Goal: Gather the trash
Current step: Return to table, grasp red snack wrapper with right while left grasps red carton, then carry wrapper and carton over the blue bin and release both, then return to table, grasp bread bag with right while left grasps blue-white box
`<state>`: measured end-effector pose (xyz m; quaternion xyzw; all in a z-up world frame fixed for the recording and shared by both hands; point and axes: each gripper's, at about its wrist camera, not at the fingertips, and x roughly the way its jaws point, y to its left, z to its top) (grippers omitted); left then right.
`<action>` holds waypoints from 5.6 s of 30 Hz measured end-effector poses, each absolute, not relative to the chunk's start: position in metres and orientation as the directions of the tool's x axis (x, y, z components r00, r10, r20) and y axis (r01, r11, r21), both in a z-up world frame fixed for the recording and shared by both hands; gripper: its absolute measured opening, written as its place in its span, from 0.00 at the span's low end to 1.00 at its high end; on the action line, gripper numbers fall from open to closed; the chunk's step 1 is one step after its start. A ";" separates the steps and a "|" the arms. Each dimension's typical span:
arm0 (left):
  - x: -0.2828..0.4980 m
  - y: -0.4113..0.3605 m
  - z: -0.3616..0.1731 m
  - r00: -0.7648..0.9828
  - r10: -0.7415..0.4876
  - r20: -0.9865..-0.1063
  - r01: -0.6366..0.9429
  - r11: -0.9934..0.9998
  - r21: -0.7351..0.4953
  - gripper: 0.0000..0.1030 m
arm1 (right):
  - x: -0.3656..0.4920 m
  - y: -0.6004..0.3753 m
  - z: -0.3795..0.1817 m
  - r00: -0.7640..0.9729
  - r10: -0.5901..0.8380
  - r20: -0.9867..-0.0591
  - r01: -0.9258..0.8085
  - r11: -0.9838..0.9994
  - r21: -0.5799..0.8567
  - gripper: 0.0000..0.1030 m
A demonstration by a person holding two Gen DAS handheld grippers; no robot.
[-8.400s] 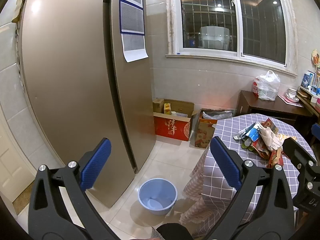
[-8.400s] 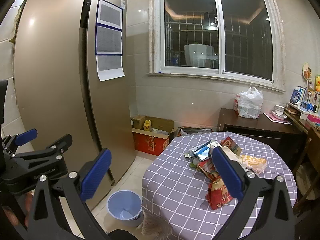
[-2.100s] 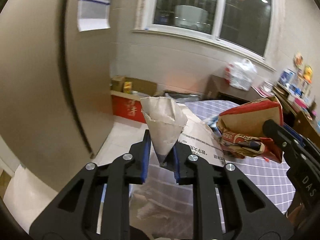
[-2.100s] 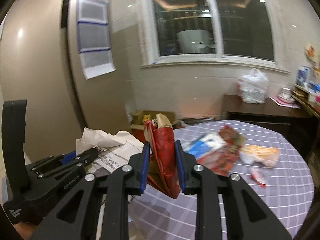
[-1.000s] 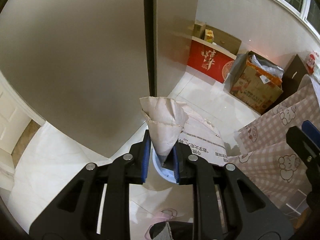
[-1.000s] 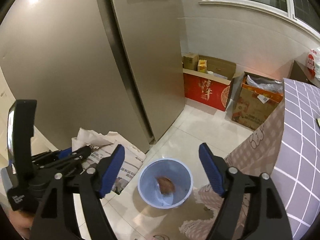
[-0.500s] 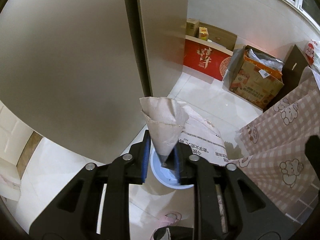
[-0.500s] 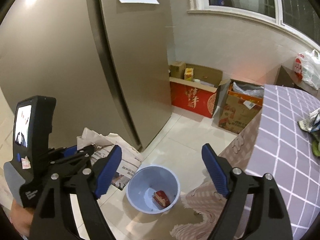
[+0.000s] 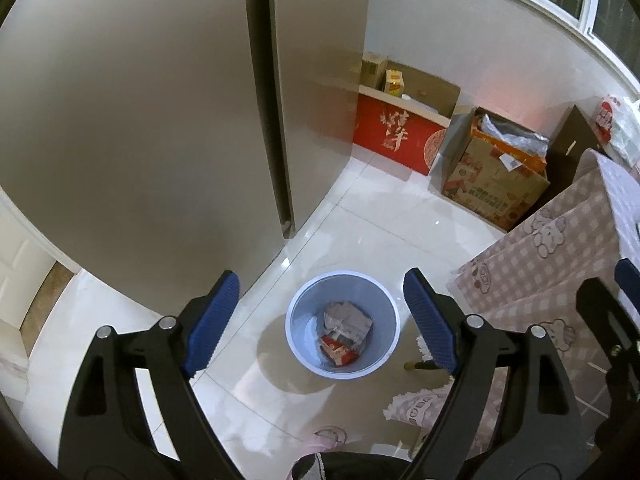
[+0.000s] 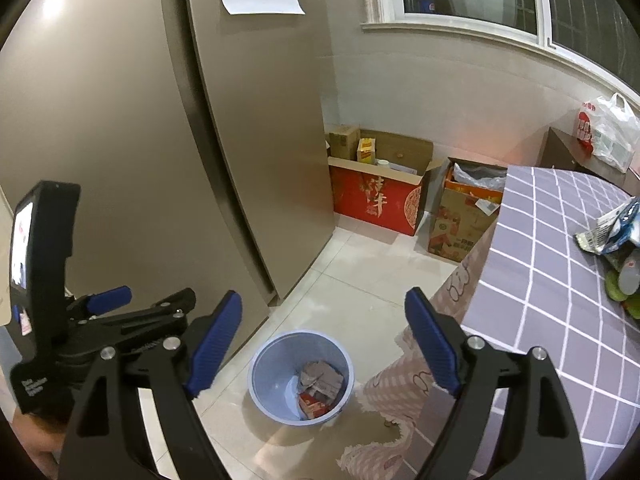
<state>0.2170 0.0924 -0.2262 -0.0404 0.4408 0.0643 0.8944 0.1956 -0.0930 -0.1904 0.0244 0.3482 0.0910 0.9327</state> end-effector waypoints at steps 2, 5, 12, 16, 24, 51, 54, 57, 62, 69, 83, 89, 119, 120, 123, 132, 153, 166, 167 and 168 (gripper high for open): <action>0.210 0.091 -0.218 0.618 0.079 -0.782 -0.150 0.988 -0.019 0.80 | 0.191 -0.094 -0.186 0.746 0.185 -0.640 -0.152 0.983 0.107 0.80; 0.198 0.087 -0.204 0.637 0.072 -0.767 -0.143 0.989 -0.026 0.80 | 0.182 -0.100 -0.177 0.755 0.183 -0.630 -0.144 0.983 0.113 0.80; 0.170 0.051 -0.169 0.698 0.025 -0.716 -0.057 0.998 -0.021 0.80 | 0.153 -0.135 -0.152 0.788 0.142 -0.600 -0.087 0.989 0.120 0.82; 0.156 0.009 -0.152 0.723 -0.031 -0.691 0.033 0.999 -0.010 0.80 | 0.132 -0.179 -0.141 0.806 0.097 -0.584 -0.009 0.989 0.151 0.82; 0.135 -0.102 -0.135 0.722 -0.168 -0.671 0.252 0.967 0.029 0.80 | 0.086 -0.287 -0.136 0.813 -0.047 -0.580 0.185 0.966 0.182 0.83; 0.163 -0.277 -0.184 0.501 -0.493 -0.711 0.346 0.867 -0.358 0.81 | 0.091 -0.479 -0.191 0.645 -0.120 -0.755 0.297 0.949 0.103 0.72; 0.166 -0.281 -0.185 0.504 -0.503 -0.702 0.345 0.863 -0.370 0.80 | 0.093 -0.480 -0.195 0.639 -0.092 -0.764 0.281 0.952 0.120 0.45; 0.167 -0.282 -0.187 0.502 -0.510 -0.699 0.349 0.858 -0.376 0.71 | 0.091 -0.478 -0.195 0.648 -0.073 -0.758 0.264 0.955 0.133 0.18; 0.168 -0.286 -0.188 0.481 -0.545 -0.687 0.375 0.836 -0.401 0.51 | 0.084 -0.467 -0.187 0.685 -0.052 -0.727 0.248 0.955 0.165 0.15; 0.160 -0.281 -0.180 0.465 -0.599 -0.652 0.428 0.797 -0.426 0.11 | 0.083 -0.447 -0.175 0.718 -0.002 -0.696 0.215 0.951 0.220 0.15; 0.112 -0.251 -0.140 0.529 -0.650 -0.546 0.541 0.754 -0.372 0.02 | 0.066 -0.413 -0.141 0.777 0.049 -0.628 0.173 0.942 0.287 0.15; 0.091 -0.220 -0.118 0.578 -0.651 -0.493 0.556 0.756 -0.346 0.02 | 0.057 -0.380 -0.118 0.809 0.068 -0.584 0.129 0.949 0.289 0.15; 0.163 0.092 -0.191 0.681 -0.278 -0.678 0.070 0.946 -0.318 0.02 | 0.181 -0.057 -0.169 0.649 0.376 -0.661 -0.282 0.926 0.250 0.15; 0.170 0.094 -0.200 0.662 -0.280 -0.696 0.066 0.946 -0.319 0.02 | 0.186 -0.052 -0.175 0.647 0.367 -0.668 -0.280 0.930 0.239 0.15; 0.194 0.102 -0.223 0.616 -0.276 -0.738 0.031 0.944 -0.327 0.03 | 0.197 -0.046 -0.191 0.638 0.348 -0.687 -0.271 0.936 0.223 0.15; 0.226 0.117 -0.261 0.555 -0.268 -0.788 -0.044 0.936 -0.349 0.75 | 0.217 -0.048 -0.220 0.607 0.316 -0.729 -0.241 0.948 0.210 0.15; 0.211 0.143 -0.248 0.603 -0.126 -0.787 -0.121 0.961 -0.247 0.75 | 0.235 -0.032 -0.236 0.608 0.334 -0.720 -0.286 0.938 0.194 0.24; 0.201 0.150 -0.236 0.618 -0.079 -0.783 -0.166 0.960 -0.227 0.75 | 0.231 -0.039 -0.228 0.643 0.311 -0.700 -0.267 0.948 0.175 0.60; 0.199 0.147 -0.233 0.619 -0.078 -0.781 -0.160 0.962 -0.223 0.75 | 0.230 -0.043 -0.226 0.645 0.307 -0.700 -0.260 0.949 0.178 0.60; 0.198 0.144 -0.231 0.620 -0.082 -0.780 -0.152 0.963 -0.222 0.75 | 0.227 -0.047 -0.224 0.646 0.306 -0.699 -0.253 0.950 0.182 0.60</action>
